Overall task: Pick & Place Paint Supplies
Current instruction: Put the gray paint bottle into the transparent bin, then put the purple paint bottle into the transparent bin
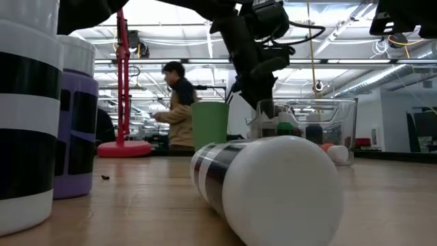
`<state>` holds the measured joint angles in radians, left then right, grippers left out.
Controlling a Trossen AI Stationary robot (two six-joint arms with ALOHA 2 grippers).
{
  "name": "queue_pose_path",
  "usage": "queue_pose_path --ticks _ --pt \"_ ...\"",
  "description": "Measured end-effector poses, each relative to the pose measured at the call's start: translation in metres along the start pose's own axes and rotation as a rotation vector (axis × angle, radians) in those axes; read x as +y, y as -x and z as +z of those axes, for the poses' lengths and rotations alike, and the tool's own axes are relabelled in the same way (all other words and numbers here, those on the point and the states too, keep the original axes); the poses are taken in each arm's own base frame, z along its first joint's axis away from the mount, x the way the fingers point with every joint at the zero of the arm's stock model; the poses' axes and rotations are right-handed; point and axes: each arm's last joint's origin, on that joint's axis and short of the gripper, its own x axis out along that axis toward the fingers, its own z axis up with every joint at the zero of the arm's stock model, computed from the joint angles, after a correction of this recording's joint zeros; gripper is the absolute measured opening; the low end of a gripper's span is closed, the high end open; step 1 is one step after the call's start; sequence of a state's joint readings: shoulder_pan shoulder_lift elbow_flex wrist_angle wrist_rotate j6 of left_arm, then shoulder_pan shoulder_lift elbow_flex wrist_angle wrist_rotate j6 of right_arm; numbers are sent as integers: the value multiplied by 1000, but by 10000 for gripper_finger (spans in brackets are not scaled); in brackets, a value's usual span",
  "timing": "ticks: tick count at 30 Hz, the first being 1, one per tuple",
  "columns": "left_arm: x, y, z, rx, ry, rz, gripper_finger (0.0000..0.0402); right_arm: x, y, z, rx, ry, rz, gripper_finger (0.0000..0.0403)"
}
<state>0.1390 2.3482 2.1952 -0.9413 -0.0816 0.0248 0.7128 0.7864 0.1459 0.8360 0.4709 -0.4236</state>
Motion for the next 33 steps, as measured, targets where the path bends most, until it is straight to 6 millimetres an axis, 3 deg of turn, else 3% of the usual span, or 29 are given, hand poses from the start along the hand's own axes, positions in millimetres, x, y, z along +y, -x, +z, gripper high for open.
queue_pose_path --ticks 11,22,28,33 --pt "9 -2 1 -14 21 30 109 0 0 0 2 -1 1 16" --pt "9 2 -1 11 22 32 191 0 0 0 2 -2 1 16" --pt "9 57 4 -54 15 29 236 0 0 0 0 -2 1 16" --pt "5 125 -18 59 -35 21 253 0 0 0 2 -3 2 16"
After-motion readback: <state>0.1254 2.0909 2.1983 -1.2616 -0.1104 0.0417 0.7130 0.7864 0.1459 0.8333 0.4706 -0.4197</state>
